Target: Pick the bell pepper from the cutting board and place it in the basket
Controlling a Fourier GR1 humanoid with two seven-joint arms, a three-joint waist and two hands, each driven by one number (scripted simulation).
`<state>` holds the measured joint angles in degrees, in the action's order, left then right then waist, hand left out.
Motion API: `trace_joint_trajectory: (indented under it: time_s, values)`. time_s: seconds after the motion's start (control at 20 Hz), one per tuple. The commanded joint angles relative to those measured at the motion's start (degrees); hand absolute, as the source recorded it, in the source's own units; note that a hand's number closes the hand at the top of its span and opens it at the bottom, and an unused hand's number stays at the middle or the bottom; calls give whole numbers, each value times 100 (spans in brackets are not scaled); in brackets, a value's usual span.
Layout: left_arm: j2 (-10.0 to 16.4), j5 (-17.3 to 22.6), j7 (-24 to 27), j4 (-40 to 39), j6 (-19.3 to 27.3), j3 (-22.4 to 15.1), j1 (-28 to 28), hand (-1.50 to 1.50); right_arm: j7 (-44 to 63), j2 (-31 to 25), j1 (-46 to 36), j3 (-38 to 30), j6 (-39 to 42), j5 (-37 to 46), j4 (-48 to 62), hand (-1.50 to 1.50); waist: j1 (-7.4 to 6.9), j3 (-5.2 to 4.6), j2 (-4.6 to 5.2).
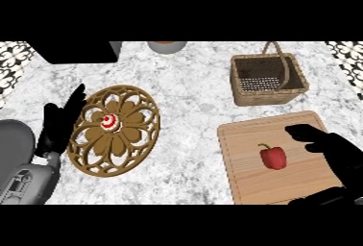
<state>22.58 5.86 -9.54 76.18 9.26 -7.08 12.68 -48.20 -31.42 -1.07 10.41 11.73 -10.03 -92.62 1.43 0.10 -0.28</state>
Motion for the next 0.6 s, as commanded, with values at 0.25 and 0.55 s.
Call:
trace_joint_trajectory:
  time_s: [0.25,0.55]
  values:
    - [66,27,-6,118,-2,91,-310,0,583,-2302,559,-1092,-586,1913,-312,-150,61,-35,-41]
    - [12,27,-91,85,-116,78,-133,0,1030,-3343,1062,-965,442,2319,-916,-150,-8,-24,-1]
